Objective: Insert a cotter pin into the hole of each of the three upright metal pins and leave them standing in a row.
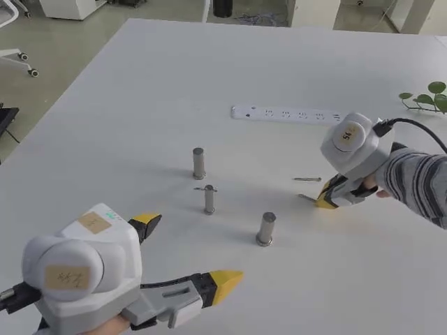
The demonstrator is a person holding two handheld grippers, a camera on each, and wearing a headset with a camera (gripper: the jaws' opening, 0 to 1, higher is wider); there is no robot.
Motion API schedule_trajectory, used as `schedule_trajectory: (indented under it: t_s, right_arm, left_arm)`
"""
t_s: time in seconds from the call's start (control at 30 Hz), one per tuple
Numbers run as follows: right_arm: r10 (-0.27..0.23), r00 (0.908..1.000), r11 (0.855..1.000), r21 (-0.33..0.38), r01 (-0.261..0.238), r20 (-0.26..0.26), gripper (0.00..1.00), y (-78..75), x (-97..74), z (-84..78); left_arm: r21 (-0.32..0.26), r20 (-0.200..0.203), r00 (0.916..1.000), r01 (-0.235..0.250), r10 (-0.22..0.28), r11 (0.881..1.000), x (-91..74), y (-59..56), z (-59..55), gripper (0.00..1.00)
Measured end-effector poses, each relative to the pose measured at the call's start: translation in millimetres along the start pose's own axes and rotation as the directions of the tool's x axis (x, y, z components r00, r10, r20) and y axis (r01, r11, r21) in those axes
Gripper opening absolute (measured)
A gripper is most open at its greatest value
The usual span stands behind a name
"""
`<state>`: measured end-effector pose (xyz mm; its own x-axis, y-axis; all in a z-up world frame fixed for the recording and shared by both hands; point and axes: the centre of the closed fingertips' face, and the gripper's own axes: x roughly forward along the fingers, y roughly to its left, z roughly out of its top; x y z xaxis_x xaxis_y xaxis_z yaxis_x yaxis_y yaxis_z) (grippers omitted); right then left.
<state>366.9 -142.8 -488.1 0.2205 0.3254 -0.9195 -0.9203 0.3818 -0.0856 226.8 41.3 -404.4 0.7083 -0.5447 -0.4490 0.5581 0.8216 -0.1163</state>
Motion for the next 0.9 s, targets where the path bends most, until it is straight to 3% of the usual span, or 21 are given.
schedule_trajectory:
  t_s: [0.3, 0.67, 0.9]
  right_arm:
    - [-0.041, 0.9978, 0.999, -0.003, 0.042, 0.052, 0.0, 2.8, -5.6, 1.9]
    - [-0.079, 0.976, 0.99, -0.101, 0.101, 0.203, 0.0, 28.8, -35.4, 27.3]
    - [-0.089, 0.9564, 0.954, -0.253, 0.162, 0.278, 0.0, 51.7, -57.1, 50.1]
  left_arm:
    - [0.011, 0.013, 0.9995, 0.03, -0.03, 0.999, 1.6, -1.1, 9.5, 0.73]
    - [0.069, 0.009, 0.9957, 0.091, -0.092, 0.993, 9.0, -10.8, 25.6, 0.53]
    - [0.085, -0.019, 0.9909, 0.134, -0.133, 0.987, 18.5, -22.7, 35.9, 0.44]
